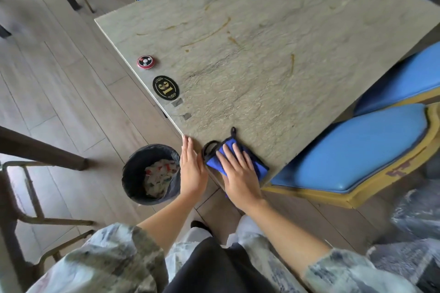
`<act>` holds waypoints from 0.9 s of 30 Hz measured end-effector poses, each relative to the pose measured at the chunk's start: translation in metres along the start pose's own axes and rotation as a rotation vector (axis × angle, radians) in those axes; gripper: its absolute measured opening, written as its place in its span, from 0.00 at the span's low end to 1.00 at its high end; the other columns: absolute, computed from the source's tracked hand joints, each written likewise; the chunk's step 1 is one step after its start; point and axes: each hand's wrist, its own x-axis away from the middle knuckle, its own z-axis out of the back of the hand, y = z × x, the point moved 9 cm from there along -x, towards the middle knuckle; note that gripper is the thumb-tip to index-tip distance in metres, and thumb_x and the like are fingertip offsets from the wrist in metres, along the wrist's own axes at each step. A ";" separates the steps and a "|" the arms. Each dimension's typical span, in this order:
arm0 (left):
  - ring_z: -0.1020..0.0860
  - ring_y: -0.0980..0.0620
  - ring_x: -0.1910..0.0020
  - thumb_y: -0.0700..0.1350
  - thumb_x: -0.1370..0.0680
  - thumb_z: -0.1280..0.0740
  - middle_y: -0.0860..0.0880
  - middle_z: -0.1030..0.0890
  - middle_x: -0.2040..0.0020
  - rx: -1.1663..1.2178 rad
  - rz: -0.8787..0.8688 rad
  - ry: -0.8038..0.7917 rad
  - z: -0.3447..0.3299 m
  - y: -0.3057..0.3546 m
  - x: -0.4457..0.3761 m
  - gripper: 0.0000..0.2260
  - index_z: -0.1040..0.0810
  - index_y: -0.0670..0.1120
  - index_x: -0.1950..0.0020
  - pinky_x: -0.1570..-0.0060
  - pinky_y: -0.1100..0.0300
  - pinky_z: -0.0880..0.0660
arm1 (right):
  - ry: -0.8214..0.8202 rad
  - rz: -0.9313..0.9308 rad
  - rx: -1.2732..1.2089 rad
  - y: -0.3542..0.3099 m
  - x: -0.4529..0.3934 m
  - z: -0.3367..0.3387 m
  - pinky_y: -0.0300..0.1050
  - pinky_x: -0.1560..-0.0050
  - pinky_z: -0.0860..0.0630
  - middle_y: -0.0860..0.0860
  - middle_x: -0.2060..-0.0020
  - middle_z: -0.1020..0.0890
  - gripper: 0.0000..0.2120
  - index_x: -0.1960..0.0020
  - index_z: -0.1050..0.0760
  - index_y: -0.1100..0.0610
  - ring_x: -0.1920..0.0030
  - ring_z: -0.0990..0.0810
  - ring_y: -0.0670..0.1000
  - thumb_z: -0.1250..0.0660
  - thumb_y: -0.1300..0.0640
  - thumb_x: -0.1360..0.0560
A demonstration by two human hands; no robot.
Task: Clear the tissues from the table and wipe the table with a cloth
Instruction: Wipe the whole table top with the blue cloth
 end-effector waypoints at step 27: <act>0.47 0.45 0.22 0.47 0.20 0.49 0.43 0.40 0.23 -0.615 0.206 0.183 -0.065 0.070 0.003 0.23 0.36 0.42 0.26 0.25 0.44 0.54 | -0.135 -0.095 -0.037 0.161 -0.104 0.040 0.61 0.36 0.31 0.57 0.33 0.26 0.25 0.33 0.27 0.58 0.32 0.30 0.62 0.46 0.51 0.26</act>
